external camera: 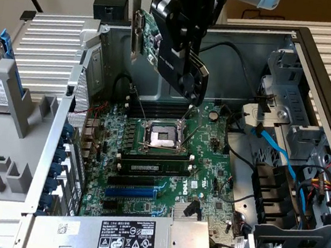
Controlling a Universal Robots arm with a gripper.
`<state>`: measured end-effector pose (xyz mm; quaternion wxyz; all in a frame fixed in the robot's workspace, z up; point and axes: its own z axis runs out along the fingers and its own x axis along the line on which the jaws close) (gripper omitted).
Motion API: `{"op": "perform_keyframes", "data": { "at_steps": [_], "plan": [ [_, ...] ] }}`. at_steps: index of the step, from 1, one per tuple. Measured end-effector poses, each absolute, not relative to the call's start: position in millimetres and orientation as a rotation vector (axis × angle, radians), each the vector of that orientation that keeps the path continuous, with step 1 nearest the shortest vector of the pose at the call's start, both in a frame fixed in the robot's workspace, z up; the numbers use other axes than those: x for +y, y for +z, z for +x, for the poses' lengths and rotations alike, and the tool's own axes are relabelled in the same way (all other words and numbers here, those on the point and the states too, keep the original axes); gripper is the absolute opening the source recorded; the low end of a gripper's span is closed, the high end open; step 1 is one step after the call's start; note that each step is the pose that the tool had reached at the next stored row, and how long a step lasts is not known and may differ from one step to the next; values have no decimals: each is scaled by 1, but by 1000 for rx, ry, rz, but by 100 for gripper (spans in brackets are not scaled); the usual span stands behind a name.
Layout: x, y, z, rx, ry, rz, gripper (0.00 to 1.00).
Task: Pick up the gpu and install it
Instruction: 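Insert the gpu into the slot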
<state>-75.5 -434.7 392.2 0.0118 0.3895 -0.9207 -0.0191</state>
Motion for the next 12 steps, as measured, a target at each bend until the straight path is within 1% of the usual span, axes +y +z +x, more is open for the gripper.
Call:
{"op": "perform_keyframes", "data": {
  "at_steps": [12],
  "plan": [
    [-435, 392, -65, -2786, -57, 1394, 27]
  ]
}}
